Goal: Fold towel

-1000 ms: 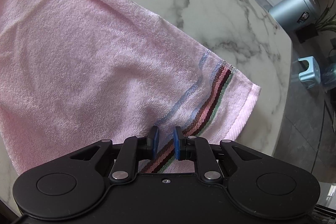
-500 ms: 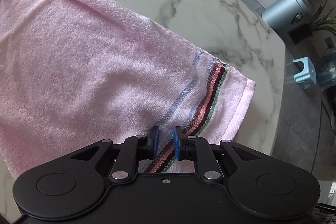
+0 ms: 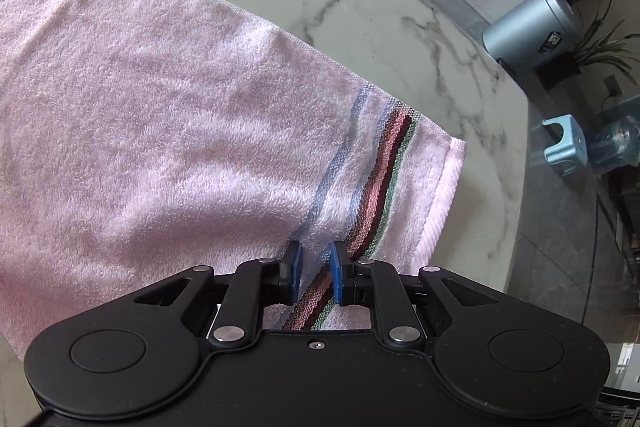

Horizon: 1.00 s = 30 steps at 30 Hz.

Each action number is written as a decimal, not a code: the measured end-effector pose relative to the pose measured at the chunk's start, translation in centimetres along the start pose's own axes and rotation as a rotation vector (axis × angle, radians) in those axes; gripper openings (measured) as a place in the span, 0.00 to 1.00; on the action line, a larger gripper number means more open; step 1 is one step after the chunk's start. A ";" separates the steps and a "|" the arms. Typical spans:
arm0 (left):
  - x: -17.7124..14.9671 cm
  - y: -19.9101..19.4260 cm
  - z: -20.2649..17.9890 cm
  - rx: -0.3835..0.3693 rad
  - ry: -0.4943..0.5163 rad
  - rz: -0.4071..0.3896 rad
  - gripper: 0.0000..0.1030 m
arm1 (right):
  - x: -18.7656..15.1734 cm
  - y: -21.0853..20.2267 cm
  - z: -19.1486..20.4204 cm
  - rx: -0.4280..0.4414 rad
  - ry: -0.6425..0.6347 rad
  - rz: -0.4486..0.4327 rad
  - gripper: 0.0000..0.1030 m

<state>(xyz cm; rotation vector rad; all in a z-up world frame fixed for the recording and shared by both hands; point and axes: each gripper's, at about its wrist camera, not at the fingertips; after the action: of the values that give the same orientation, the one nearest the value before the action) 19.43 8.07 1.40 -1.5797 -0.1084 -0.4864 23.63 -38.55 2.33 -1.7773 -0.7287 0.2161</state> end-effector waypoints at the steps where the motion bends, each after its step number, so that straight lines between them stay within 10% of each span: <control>1: -0.3 -0.7 -0.2 0.003 0.026 -0.011 0.55 | -0.2 -0.6 0.1 0.010 -0.001 -0.012 0.13; 10: -4.2 -3.7 -1.6 0.024 0.184 0.005 0.55 | -3.8 -5.4 5.1 0.126 -0.119 -0.051 0.38; 30: -4.4 -0.4 -7.4 -0.057 0.345 -0.002 0.56 | -6.9 -5.8 11.3 0.268 -0.273 -0.075 0.38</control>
<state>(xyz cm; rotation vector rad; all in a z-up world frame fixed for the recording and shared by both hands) 13.55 1.87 0.12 -1.5281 0.1679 -0.7610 10.52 -32.45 2.34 -1.4777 -0.9140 0.4897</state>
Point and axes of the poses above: each gripper's, at about its wrist camera, not at the fingertips, and y roughly the way its jaws point, z to its left, x to its top, and after that the axes turned 2 degrees about -x, right-handed
